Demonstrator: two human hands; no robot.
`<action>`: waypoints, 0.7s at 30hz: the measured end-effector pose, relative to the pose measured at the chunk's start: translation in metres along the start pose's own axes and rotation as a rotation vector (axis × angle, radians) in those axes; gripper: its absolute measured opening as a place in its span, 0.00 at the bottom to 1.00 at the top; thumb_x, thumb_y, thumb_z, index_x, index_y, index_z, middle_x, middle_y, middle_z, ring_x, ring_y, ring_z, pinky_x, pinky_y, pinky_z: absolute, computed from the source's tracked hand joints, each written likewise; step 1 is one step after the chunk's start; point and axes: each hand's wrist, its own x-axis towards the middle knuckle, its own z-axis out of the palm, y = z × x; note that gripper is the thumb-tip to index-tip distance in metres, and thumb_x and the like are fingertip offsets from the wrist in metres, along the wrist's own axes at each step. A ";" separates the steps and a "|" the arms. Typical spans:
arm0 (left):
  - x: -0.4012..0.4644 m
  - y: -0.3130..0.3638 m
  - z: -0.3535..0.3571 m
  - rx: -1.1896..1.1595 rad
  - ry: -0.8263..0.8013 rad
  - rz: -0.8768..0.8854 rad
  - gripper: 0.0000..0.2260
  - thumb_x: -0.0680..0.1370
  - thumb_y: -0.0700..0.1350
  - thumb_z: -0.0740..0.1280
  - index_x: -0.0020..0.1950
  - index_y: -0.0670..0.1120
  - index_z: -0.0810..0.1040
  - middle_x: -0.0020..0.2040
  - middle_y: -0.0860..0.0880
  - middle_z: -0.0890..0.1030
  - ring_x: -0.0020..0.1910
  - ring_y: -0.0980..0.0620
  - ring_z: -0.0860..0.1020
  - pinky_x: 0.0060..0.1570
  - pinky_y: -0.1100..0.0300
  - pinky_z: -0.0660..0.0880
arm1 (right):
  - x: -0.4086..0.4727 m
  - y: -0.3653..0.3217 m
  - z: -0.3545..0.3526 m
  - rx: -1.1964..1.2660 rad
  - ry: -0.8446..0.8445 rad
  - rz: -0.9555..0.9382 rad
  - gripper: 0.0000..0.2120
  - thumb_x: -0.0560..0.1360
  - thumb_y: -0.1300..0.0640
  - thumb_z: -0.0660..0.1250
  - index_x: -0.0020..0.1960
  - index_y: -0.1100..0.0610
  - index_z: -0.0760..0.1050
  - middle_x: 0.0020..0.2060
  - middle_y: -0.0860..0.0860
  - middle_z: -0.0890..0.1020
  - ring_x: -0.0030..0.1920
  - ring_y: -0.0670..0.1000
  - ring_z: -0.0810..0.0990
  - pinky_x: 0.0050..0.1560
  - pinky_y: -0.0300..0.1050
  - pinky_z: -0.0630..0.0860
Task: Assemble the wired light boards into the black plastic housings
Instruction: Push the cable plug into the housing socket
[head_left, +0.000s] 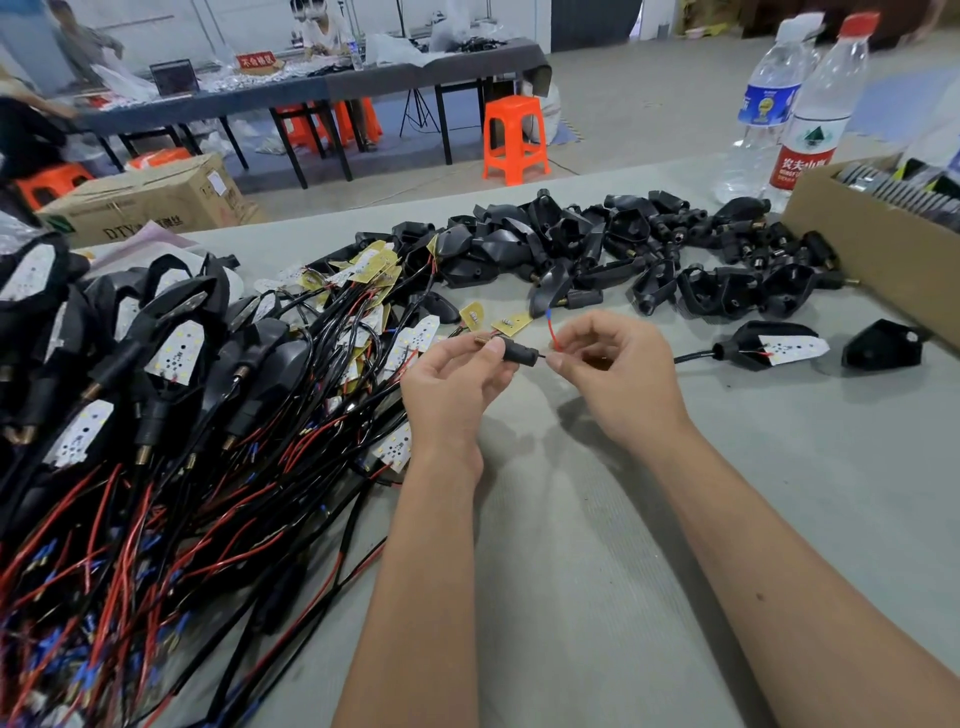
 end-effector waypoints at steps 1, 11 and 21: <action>-0.001 0.001 0.000 -0.005 0.008 0.001 0.02 0.77 0.33 0.72 0.49 0.38 0.82 0.44 0.42 0.86 0.40 0.45 0.85 0.43 0.61 0.82 | 0.000 0.001 0.000 0.009 0.000 0.007 0.11 0.71 0.66 0.78 0.41 0.51 0.82 0.36 0.48 0.83 0.36 0.46 0.78 0.42 0.40 0.78; -0.003 0.005 -0.002 -0.054 0.001 -0.038 0.06 0.79 0.37 0.72 0.54 0.37 0.83 0.45 0.43 0.85 0.41 0.44 0.86 0.41 0.60 0.82 | 0.001 0.003 0.005 0.243 -0.008 0.021 0.09 0.72 0.68 0.77 0.43 0.57 0.81 0.35 0.54 0.86 0.36 0.48 0.84 0.41 0.36 0.78; -0.001 0.006 -0.005 -0.071 0.027 -0.008 0.08 0.82 0.38 0.68 0.47 0.40 0.86 0.42 0.45 0.87 0.38 0.43 0.86 0.38 0.61 0.82 | 0.001 0.002 0.001 0.260 -0.129 0.080 0.04 0.73 0.61 0.78 0.44 0.57 0.83 0.38 0.56 0.87 0.37 0.48 0.80 0.43 0.42 0.76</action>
